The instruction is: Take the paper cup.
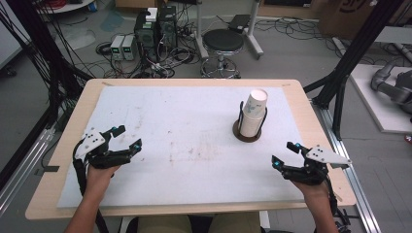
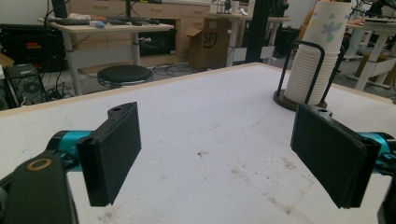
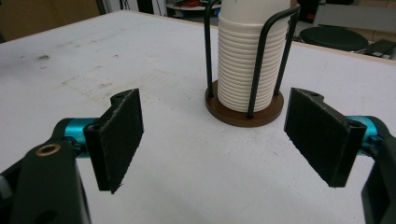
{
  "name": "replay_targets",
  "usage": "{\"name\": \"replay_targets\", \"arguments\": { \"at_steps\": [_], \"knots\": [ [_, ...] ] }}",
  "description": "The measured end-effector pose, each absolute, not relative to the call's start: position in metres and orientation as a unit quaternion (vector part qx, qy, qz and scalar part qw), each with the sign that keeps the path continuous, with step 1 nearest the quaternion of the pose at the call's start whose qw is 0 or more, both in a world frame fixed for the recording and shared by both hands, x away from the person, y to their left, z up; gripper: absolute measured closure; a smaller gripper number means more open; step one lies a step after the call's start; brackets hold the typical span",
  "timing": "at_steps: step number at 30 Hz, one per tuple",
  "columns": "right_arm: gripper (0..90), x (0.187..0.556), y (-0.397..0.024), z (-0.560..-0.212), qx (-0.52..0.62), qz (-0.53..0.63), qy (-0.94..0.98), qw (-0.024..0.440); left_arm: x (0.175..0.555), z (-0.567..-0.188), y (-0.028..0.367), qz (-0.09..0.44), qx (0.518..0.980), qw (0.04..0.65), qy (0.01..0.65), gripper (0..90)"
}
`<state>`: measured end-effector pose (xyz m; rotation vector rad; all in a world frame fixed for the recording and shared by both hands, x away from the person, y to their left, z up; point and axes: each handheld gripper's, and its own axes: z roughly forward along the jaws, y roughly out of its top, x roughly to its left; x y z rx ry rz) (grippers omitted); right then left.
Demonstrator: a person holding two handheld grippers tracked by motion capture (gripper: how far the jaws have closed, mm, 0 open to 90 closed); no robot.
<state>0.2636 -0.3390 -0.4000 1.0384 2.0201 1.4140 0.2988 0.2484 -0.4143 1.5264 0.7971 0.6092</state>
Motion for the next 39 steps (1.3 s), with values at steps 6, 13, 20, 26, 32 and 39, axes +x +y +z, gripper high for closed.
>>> {"name": "replay_targets", "arguments": {
  "at_steps": [6,13,20,26,32,39],
  "knots": [
    [20.1,0.264,-0.339,-0.400,0.377,0.515,0.735,0.231,0.299,-0.415,0.248,0.263,0.661,0.613,0.345,16.1],
    [20.1,0.265,-0.340,-0.398,0.380,0.519,0.730,0.231,0.301,-0.415,0.247,0.259,0.660,0.615,0.345,16.1],
    [20.1,0.268,-0.339,-0.395,0.382,0.530,0.723,0.226,0.301,-0.416,0.247,0.258,0.661,0.615,0.345,16.1],
    [20.0,0.270,-0.334,-0.387,0.384,0.528,0.722,0.230,0.300,-0.415,0.245,0.256,0.664,0.615,0.340,16.1],
    [20.0,0.276,-0.329,-0.370,0.379,0.534,0.718,0.236,0.298,-0.415,0.243,0.252,0.667,0.616,0.335,16.1],
    [20.0,0.295,-0.323,-0.348,0.370,0.530,0.726,0.234,0.300,-0.416,0.241,0.247,0.668,0.618,0.333,16.1]
  ]
}}
